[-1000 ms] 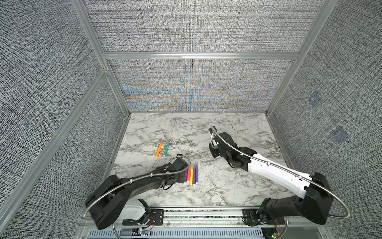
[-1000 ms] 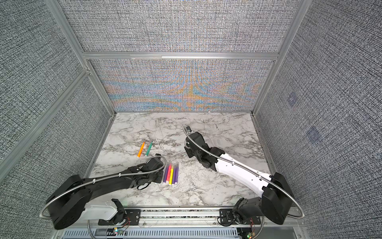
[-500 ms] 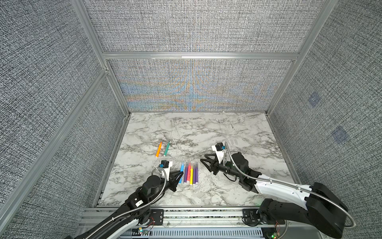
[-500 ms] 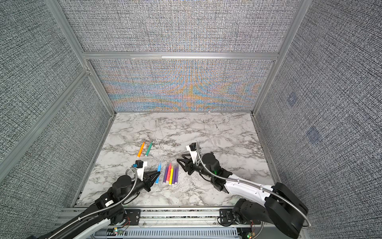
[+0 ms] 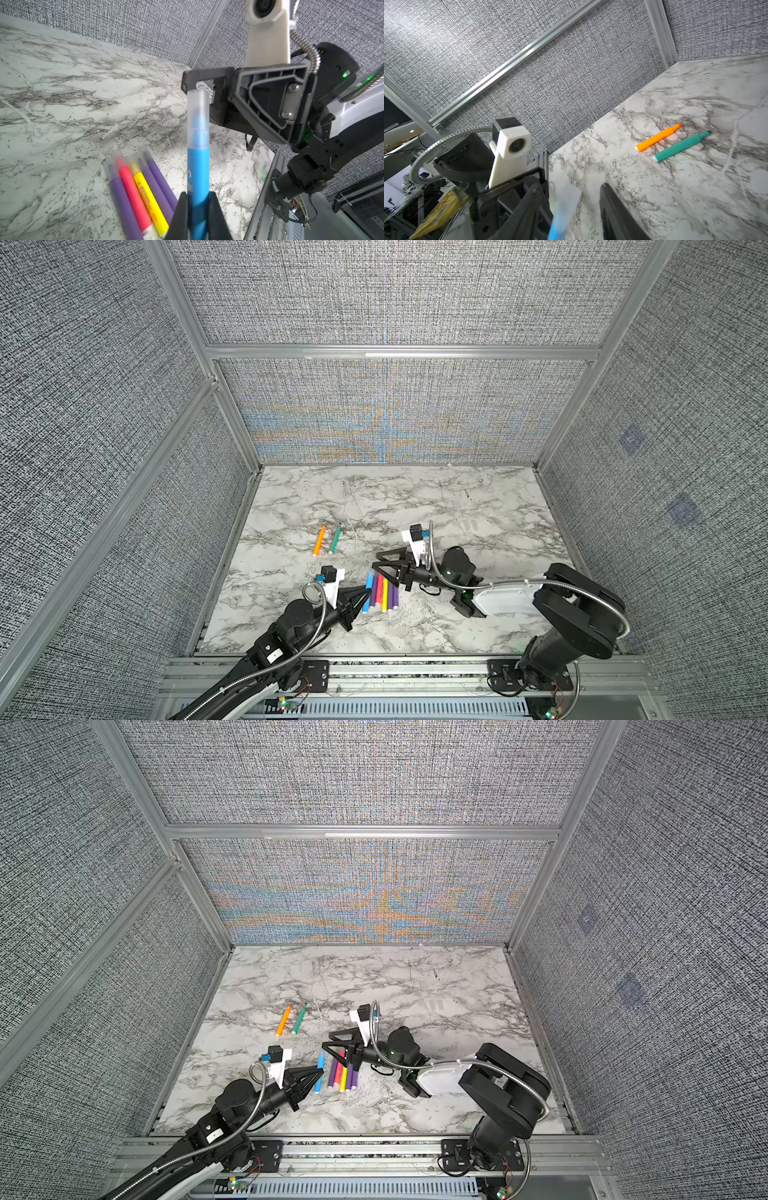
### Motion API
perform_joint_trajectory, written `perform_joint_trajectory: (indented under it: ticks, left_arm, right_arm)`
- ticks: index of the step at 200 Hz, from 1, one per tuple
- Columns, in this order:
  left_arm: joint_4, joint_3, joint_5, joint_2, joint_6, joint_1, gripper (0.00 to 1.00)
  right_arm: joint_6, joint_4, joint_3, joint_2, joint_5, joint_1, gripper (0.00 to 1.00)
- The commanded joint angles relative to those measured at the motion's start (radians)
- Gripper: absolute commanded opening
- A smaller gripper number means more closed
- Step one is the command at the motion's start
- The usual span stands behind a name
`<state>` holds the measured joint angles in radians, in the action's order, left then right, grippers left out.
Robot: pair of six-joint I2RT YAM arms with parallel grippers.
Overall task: Remove pen caps from pens
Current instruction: Open the pen cap on the pen.
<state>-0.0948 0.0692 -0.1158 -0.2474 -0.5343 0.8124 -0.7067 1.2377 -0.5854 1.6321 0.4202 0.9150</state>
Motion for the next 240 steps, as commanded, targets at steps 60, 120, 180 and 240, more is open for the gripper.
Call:
perform_joint_trajectory:
  ticks: [60, 120, 180, 240]
  left_arm:
    - [-0.100, 0.002, -0.024, -0.021, 0.004, 0.000, 0.06]
    - [-0.071, -0.003, -0.004, 0.031, -0.002, 0.001, 0.06]
    - [-0.068, 0.004, 0.035, 0.033, -0.006, 0.001, 0.06]
    - [-0.100, -0.009, 0.016, 0.047, 0.043, 0.001, 0.37]
  right_arm:
    - [0.054, -0.059, -0.082, 0.023, -0.007, 0.033, 0.48]
    - [0.091, -0.140, -0.099, 0.014, -0.040, 0.045, 0.40]
    - [0.100, -0.158, -0.100, 0.003, -0.026, 0.063, 0.05]
    - [0.120, -0.178, -0.105, -0.015, -0.047, 0.080, 0.00]
